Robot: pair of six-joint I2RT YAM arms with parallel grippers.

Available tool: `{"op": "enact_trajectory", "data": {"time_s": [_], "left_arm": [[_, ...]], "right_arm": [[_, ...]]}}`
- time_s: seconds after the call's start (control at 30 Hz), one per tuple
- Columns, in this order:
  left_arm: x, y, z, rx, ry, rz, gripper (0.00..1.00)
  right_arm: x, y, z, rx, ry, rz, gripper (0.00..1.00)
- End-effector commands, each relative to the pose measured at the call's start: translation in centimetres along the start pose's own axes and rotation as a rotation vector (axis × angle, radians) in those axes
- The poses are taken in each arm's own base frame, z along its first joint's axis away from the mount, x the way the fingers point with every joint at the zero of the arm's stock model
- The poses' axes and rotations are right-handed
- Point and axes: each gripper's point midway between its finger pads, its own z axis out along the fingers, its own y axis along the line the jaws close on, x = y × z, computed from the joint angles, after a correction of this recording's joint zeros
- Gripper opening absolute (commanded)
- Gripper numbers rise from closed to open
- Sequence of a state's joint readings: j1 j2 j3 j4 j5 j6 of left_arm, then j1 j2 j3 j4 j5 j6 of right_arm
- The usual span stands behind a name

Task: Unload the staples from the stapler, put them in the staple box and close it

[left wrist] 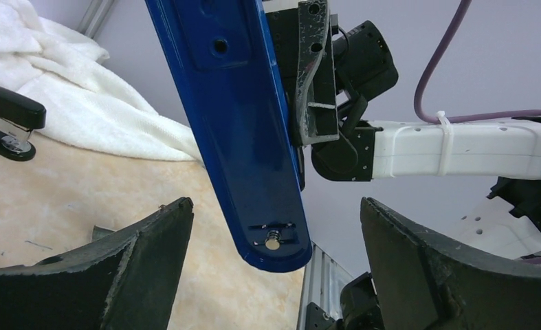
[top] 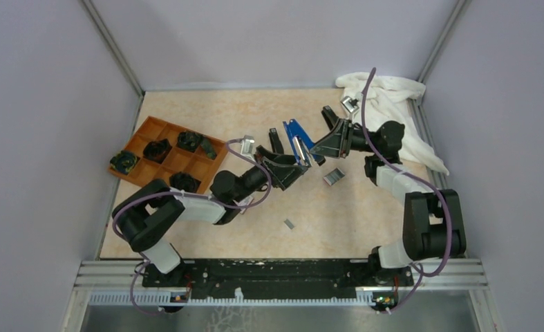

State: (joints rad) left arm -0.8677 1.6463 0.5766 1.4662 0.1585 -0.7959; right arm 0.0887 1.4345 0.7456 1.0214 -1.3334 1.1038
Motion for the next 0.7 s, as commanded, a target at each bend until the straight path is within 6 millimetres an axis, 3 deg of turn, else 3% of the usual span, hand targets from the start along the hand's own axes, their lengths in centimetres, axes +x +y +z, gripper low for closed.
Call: {"op": "enact_trajectory", "data": {"time_s": [0.0, 0.13, 0.2, 0.33, 0.37, 0.57, 0.6, 0.67], "left_arm": [[-1.3, -1.0, 1.1, 0.053, -0.043, -0.014, 0.92], [-1.2, -0.5, 1.5, 0.052, -0.042, -0.021, 0.82], [-1.0, -0.2, 1.7, 0.053, -0.032, -0.021, 0.69], [-1.2, 0.2, 1.6, 0.092, -0.009, 0.003, 0.13], [-1.3, 0.4, 1.3, 0.112, 0.001, 0.027, 0.03], [-1.9, 1.4, -2.0, 0.258, 0.107, 0.364, 0.00], [-1.8, 1.7, -2.3, 0.268, 0.137, 0.422, 0.00], [-1.1, 2.4, -2.6, 0.286, 0.219, 0.535, 0.00]], "right_arm": [[-0.8, 1.2, 0.0, -0.030, -0.018, -0.109, 0.00], [-0.7, 1.3, 0.1, -0.034, -0.014, -0.109, 0.00], [-0.6, 1.3, 0.1, -0.036, -0.012, -0.111, 0.00], [-0.5, 1.2, 0.1, -0.040, -0.002, -0.128, 0.00], [-0.3, 1.2, 0.0, -0.042, 0.005, -0.141, 0.00], [0.4, -1.1, -0.7, -0.015, 0.078, -0.335, 0.00], [1.4, -2.6, -1.1, 0.044, 0.110, -0.274, 0.00], [2.7, -4.9, -2.0, 0.186, 0.241, -0.441, 0.00]]}}
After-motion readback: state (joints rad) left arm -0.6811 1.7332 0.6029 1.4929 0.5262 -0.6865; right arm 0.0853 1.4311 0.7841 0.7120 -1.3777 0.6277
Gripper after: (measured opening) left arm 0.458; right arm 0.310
